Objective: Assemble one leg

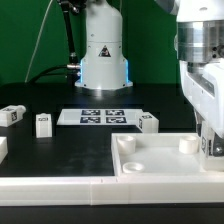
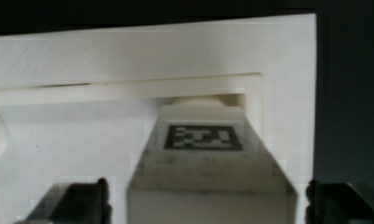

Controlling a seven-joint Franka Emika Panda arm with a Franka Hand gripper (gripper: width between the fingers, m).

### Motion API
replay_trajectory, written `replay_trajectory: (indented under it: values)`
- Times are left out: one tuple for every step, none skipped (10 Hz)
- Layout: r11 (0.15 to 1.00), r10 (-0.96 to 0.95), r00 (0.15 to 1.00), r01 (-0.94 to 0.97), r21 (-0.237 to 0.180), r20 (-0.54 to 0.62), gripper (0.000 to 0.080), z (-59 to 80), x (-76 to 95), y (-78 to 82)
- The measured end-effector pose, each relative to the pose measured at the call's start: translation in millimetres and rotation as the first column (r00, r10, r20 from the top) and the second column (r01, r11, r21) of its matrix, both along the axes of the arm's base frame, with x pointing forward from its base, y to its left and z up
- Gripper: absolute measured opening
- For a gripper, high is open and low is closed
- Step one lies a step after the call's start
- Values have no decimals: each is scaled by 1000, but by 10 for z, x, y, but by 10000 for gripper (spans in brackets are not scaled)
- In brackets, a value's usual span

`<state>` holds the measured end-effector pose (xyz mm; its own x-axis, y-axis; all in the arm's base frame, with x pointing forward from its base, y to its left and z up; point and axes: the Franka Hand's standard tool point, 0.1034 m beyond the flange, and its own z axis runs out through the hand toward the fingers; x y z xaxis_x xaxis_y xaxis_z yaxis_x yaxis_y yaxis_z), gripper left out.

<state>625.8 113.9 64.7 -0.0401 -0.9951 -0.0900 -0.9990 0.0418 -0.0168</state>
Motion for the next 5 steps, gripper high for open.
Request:
replay_trajectory:
  values:
    - [1000, 18, 1000, -18, 0, 7, 630, 5, 6, 36]
    - [993, 118, 993, -118, -4, 15, 630, 7, 0, 72]
    - [975, 224, 974, -224, -7, 22, 644, 15, -3, 119]
    - [956, 292, 956, -292, -7, 24, 648, 27, -2, 151]
    - [907, 422, 906, -422, -15, 36, 648, 19, 0, 144]
